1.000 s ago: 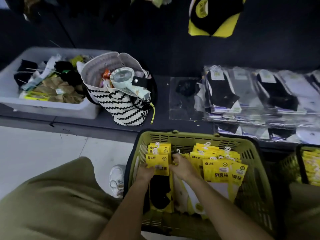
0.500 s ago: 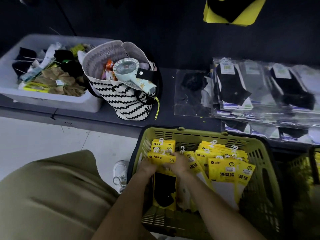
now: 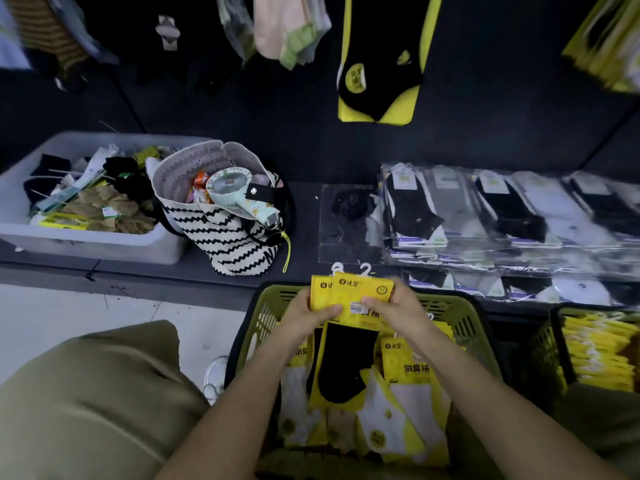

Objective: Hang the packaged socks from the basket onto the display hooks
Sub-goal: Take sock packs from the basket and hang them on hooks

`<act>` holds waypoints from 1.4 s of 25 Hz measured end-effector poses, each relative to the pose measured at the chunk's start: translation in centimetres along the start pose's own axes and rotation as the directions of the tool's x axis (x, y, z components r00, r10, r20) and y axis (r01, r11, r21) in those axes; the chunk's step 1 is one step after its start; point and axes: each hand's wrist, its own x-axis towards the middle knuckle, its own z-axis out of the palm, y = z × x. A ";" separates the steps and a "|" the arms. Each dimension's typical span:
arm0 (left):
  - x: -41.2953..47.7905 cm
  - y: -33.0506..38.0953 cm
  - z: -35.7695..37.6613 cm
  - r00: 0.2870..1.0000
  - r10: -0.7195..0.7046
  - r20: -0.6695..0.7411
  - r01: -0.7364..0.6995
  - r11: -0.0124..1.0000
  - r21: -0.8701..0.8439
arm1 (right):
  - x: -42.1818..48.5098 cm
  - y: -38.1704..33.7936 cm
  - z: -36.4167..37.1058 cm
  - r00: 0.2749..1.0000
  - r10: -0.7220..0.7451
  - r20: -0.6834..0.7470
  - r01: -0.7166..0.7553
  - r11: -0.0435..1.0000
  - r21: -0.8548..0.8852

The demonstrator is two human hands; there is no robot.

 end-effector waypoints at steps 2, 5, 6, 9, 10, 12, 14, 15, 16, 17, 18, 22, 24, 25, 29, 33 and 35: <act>-0.2 2.9 0.6 0.996 0.091 -0.008 -0.091 0.995 -0.044 | 0.3 -2.6 -1.2 0.997 -0.063 -0.046 0.067 0.992 0.111; -0.8 8.0 1.1 0.974 0.228 -0.001 -0.226 0.964 -0.142 | 0.7 -7.2 -2.5 0.976 -0.181 -0.119 0.204 0.953 0.223; -1.0 10.0 1.2 0.963 0.271 0.010 -0.265 0.949 -0.169 | 0.6 -9.0 -2.9 0.962 -0.216 -0.165 0.252 0.936 0.244; -1.9 15.6 0.9 0.932 0.351 0.087 -0.318 0.911 -0.262 | 0.3 -14.1 -4.3 0.912 -0.332 -0.241 0.389 0.886 0.254; -2.2 17.1 0.8 0.922 0.374 0.104 -0.334 0.901 -0.278 | 0.1 -15.7 -4.8 0.899 -0.366 -0.241 0.422 0.873 0.246; -2.9 19.9 0.5 0.892 0.443 0.090 -0.410 0.876 -0.255 | -0.3 -18.8 -5.6 0.869 -0.434 -0.238 0.484 0.846 0.225; -3.4 22.6 0.1 0.845 0.534 0.035 -0.517 0.831 -0.205 | -0.6 -21.9 -6.2 0.834 -0.490 -0.253 0.542 0.815 0.207; -3.7 23.9 0.0 0.813 0.582 0.002 -0.573 0.801 -0.172 | -0.7 -23.3 -6.4 0.817 -0.513 -0.265 0.566 0.802 0.190; -3.8 25.2 -0.3 0.775 0.631 -0.034 -0.628 0.765 -0.140 | -0.7 -24.7 -6.8 0.799 -0.532 -0.281 0.587 0.792 0.169; -3.9 26.2 -0.6 0.735 0.674 -0.073 -0.677 0.725 -0.121 | -0.7 -26.0 -7.1 0.784 -0.541 -0.304 0.601 0.784 0.155; -4.0 27.3 -1.1 0.692 0.712 -0.118 -0.722 0.682 -0.116 | -0.7 -27.4 -7.4 0.770 -0.546 -0.331 0.614 0.775 0.150; -4.6 31.3 -2.9 0.572 0.759 -0.311 -0.812 0.576 -0.089 | -0.5 -32.5 -8.5 0.706 -0.572 -0.417 0.652 0.755 0.068; -4.9 33.1 -4.0 0.535 0.752 -0.385 -0.830 0.553 -0.073 | -0.1 -34.7 -8.5 0.684 -0.577 -0.446 0.658 0.752 0.036; -5.1 33.7 -4.5 0.517 0.756 -0.401 -0.838 0.543 -0.058 | 0.2 -35.7 -8.4 0.677 -0.577 -0.457 0.658 0.752 0.026; -5.6 34.5 -6.3 0.464 0.775 -0.429 -0.861 0.509 -0.012 | 1.4 -38.0 -7.2 0.674 -0.585 -0.452 0.642 0.766 -0.034; -5.6 34.6 -6.7 0.466 0.777 -0.424 -0.861 0.508 -0.016 | 2.6 -38.1 -5.9 0.686 -0.572 -0.450 0.601 0.794 -0.094; -5.5 34.9 -6.3 0.471 0.781 -0.410 -0.863 0.504 -0.030 | 2.9 -38.0 -5.8 0.705 -0.549 -0.448 0.573 0.814 -0.097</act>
